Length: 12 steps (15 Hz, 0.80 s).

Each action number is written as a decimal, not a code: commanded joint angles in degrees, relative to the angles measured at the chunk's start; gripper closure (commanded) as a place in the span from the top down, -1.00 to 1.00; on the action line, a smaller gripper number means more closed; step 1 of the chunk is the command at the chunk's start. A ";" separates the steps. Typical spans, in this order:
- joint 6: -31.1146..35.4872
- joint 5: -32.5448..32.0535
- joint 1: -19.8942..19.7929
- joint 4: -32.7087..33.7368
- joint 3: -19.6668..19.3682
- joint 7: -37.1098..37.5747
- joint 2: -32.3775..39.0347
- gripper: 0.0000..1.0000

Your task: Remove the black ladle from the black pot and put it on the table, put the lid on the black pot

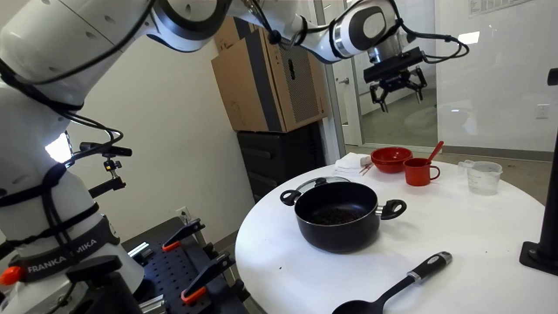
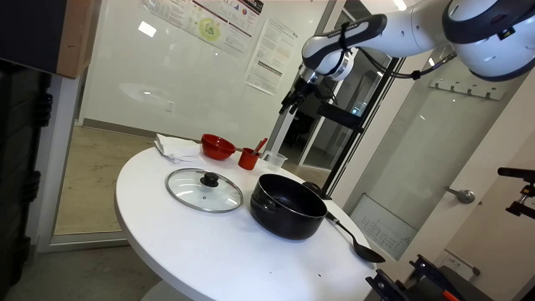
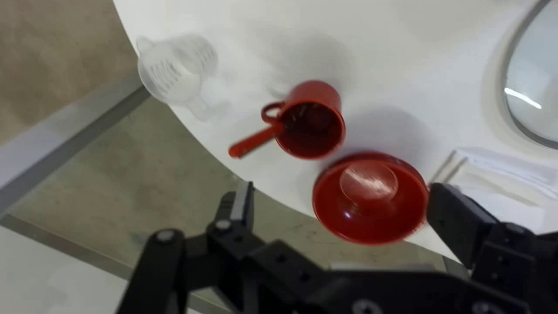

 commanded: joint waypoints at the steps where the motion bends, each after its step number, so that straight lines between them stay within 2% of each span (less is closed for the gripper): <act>1: 6.19 1.40 0.69 -13.39 4.04 -6.78 -9.65 1.00; 3: 7.32 1.78 1.72 -18.29 5.35 -7.98 -12.66 1.00; 6: 6.73 0.77 4.17 -24.81 4.67 -6.23 -15.47 1.00; 12: 8.24 -1.93 7.91 -32.66 3.62 -5.61 -15.28 1.00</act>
